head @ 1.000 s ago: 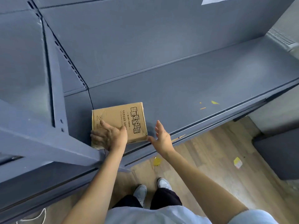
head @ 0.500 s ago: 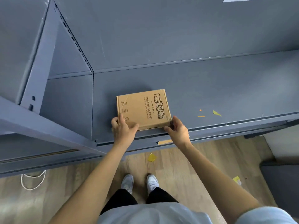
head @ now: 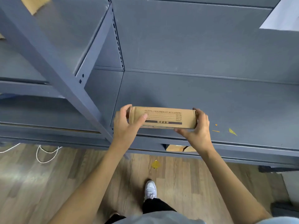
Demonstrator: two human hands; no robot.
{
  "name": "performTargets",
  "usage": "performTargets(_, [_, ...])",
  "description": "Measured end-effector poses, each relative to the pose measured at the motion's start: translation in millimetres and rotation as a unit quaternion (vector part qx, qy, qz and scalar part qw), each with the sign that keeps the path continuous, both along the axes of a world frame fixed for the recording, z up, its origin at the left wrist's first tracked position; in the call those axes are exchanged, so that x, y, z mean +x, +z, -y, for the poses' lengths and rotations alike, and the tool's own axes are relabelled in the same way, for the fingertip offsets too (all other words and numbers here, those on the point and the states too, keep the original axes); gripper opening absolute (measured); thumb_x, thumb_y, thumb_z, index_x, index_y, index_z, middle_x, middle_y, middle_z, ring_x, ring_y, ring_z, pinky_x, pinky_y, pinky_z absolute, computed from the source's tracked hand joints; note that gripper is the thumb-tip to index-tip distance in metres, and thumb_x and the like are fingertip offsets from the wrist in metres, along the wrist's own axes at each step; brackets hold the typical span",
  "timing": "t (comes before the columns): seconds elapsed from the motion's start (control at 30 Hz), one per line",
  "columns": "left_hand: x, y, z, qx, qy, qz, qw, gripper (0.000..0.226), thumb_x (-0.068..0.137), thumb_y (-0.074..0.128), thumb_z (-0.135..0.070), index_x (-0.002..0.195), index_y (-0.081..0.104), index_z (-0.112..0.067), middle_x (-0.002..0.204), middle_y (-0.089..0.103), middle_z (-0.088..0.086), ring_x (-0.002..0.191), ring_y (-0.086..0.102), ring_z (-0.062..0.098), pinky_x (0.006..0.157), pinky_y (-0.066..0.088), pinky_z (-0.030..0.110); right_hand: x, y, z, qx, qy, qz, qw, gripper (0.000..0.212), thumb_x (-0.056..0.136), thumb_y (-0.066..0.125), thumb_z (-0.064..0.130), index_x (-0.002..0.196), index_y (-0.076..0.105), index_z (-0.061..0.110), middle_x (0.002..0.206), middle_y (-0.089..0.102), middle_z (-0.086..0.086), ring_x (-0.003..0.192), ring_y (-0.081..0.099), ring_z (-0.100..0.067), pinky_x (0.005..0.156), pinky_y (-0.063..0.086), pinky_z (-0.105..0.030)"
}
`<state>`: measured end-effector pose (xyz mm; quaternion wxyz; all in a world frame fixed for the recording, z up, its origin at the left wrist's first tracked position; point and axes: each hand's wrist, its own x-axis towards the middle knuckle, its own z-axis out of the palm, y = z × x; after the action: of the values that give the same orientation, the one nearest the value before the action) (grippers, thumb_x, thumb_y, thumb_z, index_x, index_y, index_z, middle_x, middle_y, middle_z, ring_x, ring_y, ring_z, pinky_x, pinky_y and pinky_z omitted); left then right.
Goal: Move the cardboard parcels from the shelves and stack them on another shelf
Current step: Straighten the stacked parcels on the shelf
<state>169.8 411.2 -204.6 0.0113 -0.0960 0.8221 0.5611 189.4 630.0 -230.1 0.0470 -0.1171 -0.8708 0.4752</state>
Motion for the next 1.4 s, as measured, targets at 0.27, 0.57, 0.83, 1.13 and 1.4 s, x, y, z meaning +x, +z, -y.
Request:
performTargets(0.27, [47, 24, 76, 0.034, -0.049, 0.054, 0.997, 0.091, 0.07, 0.071, -0.041, 0.145, 0.02, -0.042, 0.124, 0.035, -0.006, 0.117, 0.045, 0.013, 0.099, 0.042, 0.035, 13, 39, 53, -0.236, 0.03, 0.079, 0.968, 0.038, 0.07, 0.082, 0.024, 0.097, 0.059, 0.011, 0.068, 0.069, 0.009, 0.062, 0.064, -0.004, 0.053, 0.049, -0.016])
performTargets(0.57, [151, 33, 179, 0.154, 0.035, 0.05, 0.986, 0.041, 0.089, 0.062, -0.018, 0.101, 0.046, -0.054, 0.103, 0.066, -0.017, 0.097, 0.064, 0.007, 0.072, 0.053, 0.021, 64, 49, 169, -0.252, 0.083, 0.175, 0.948, 0.036, 0.082, 0.069, 0.037, 0.099, 0.065, 0.005, 0.083, 0.073, -0.005, 0.068, 0.07, -0.017, 0.058, 0.053, -0.026])
performTargets(0.83, [225, 62, 281, 0.184, 0.178, -0.067, 0.965, 0.044, 0.088, 0.061, -0.008, 0.112, 0.05, -0.044, 0.088, 0.072, -0.016, 0.081, 0.069, 0.002, 0.062, 0.052, 0.014, 117, 79, 275, -0.338, 0.311, 0.146, 0.876, 0.064, 0.069, 0.081, 0.025, 0.124, 0.051, 0.016, 0.112, 0.069, -0.011, 0.1, 0.068, -0.03, 0.081, 0.057, -0.046])
performTargets(1.13, [240, 111, 360, 0.07, 0.213, -0.156, 0.962, 0.049, 0.094, 0.053, -0.028, 0.14, 0.035, -0.029, 0.109, 0.06, -0.025, 0.099, 0.058, -0.009, 0.089, 0.046, 0.02, 125, 140, 376, -0.334, 0.319, -0.04, 0.886, 0.034, 0.08, 0.07, 0.006, 0.105, 0.06, 0.026, 0.094, 0.074, 0.004, 0.087, 0.071, -0.018, 0.072, 0.059, -0.036])
performTargets(1.4, [199, 143, 433, -0.041, 0.168, -0.148, 0.974, 0.053, 0.093, 0.055, -0.019, 0.139, 0.032, -0.031, 0.126, 0.055, -0.016, 0.116, 0.053, 0.009, 0.105, 0.041, 0.037, 65, 181, 458, -0.295, 0.301, -0.203, 0.884, 0.051, 0.08, 0.073, 0.006, 0.126, 0.051, 0.012, 0.108, 0.068, 0.002, 0.102, 0.065, -0.017, 0.085, 0.054, -0.032])
